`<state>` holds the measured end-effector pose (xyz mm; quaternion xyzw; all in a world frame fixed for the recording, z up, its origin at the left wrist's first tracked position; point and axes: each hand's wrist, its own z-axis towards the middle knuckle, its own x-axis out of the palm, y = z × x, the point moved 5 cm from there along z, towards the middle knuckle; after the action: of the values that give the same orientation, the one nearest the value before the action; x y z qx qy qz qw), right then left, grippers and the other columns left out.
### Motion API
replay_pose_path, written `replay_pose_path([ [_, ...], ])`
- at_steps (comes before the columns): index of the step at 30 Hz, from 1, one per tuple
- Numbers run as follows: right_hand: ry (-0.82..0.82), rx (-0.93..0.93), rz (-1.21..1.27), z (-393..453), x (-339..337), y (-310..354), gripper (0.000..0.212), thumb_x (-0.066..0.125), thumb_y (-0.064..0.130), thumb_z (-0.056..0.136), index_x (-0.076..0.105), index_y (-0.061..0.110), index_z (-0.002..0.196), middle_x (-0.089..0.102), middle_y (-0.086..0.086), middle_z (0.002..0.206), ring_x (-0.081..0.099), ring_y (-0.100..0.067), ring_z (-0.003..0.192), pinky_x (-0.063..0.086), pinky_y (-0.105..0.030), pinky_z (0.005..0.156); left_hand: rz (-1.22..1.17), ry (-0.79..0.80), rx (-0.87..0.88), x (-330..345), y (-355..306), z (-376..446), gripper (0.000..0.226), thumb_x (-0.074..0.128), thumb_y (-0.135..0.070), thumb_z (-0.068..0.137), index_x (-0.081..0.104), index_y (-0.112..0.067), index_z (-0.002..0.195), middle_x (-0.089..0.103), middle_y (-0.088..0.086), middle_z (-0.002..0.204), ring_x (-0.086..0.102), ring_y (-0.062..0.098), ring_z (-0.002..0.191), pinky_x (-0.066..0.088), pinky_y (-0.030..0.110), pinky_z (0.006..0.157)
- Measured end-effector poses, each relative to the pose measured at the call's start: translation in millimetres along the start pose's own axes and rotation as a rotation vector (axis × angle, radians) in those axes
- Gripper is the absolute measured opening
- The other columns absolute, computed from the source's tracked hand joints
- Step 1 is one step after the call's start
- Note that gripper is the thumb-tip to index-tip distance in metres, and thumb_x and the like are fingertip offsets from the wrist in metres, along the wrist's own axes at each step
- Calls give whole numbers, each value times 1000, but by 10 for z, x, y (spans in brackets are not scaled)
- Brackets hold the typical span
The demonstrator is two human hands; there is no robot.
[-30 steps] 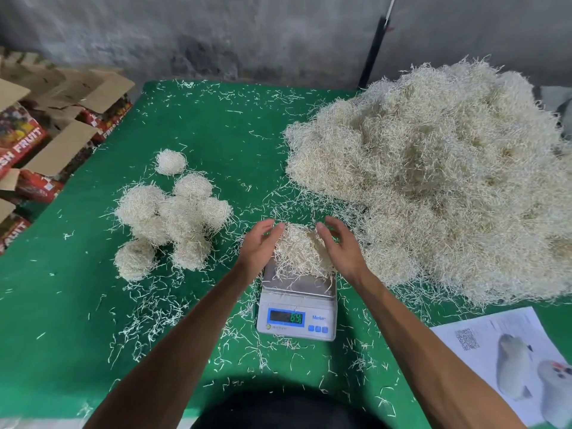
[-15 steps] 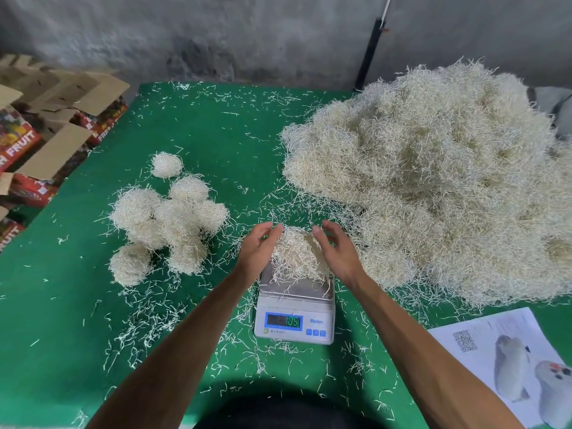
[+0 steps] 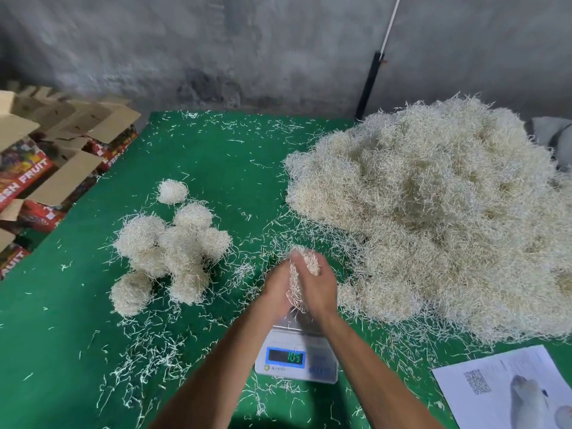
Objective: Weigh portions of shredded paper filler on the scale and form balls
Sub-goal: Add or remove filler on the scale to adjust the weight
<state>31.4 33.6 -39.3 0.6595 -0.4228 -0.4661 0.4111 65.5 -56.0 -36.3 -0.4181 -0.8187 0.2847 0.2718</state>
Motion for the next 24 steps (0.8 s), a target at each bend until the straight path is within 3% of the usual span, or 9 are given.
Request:
replay_pose_path([
  [3, 10, -329, -302, 9, -46, 299, 63, 67, 62, 93, 57, 21, 141, 57, 11, 137, 52, -7, 122, 45, -35, 110, -260, 0, -37, -103, -135, 8, 46, 35, -36, 106, 60, -2, 123, 64, 26, 116, 64, 35, 106, 55, 46, 88],
  [6, 62, -779, -528, -141, 104, 568, 35, 72, 16, 94, 65, 8, 127, 62, -8, 126, 55, -20, 117, 51, -47, 101, -322, 19, -92, -202, -166, -85, 36, 31, -44, 107, 53, -20, 92, 54, 4, 89, 57, 19, 75, 50, 38, 67],
  [8, 86, -840, -419, -243, 175, 664, 35, 68, 23, 97, 65, 7, 128, 62, -9, 130, 56, -21, 121, 51, -47, 103, -183, 14, -74, -281, -203, -146, 20, 37, -28, 108, 45, -27, 90, 52, -2, 89, 60, 6, 74, 55, 27, 76],
  [10, 89, -746, -326, -283, 219, 754, 53, 50, 52, 104, 58, 14, 140, 55, -3, 146, 49, -13, 136, 41, -42, 117, -70, 87, -2, -355, -211, -80, 11, 45, -26, 105, 52, -17, 103, 61, 7, 102, 64, 10, 90, 53, 37, 99],
  [13, 34, -538, -227, -183, 175, 811, 66, 41, 70, 101, 51, 27, 150, 43, 5, 161, 38, -8, 146, 31, -44, 124, 159, 286, 181, -155, -416, -388, 54, 48, -53, 100, 58, -14, 135, 61, 14, 134, 56, 26, 126, 40, 56, 111],
  [15, 51, -473, -161, -125, 88, 809, 57, 47, 65, 102, 45, 36, 151, 39, 8, 163, 37, -6, 146, 33, -48, 123, 338, 198, 326, -231, -599, -424, 57, 46, -50, 100, 52, -9, 139, 61, 12, 131, 54, 31, 127, 46, 50, 105],
  [19, 176, -974, -348, -349, 248, 923, 50, 52, 37, 104, 53, 19, 150, 44, -2, 161, 38, -17, 150, 31, -47, 124, 344, -72, 496, -605, -741, -254, 35, 36, -39, 106, 58, -11, 111, 63, 8, 92, 74, 15, 82, 57, 20, 63],
  [22, 180, -806, -216, -317, 482, 1111, 54, 47, 56, 104, 50, 25, 148, 54, 7, 148, 49, -7, 137, 40, -42, 116, 652, 0, 476, -515, -595, -306, 28, 42, -33, 106, 58, -17, 124, 60, 17, 126, 61, 24, 118, 45, 36, 109],
  [24, 89, -637, -179, -134, 470, 1211, 51, 49, 61, 101, 47, 31, 143, 52, 11, 141, 48, -3, 132, 42, -41, 114, 695, -23, 570, -537, -715, -381, 45, 49, -35, 104, 56, -2, 134, 56, 22, 131, 54, 32, 123, 36, 41, 116],
])
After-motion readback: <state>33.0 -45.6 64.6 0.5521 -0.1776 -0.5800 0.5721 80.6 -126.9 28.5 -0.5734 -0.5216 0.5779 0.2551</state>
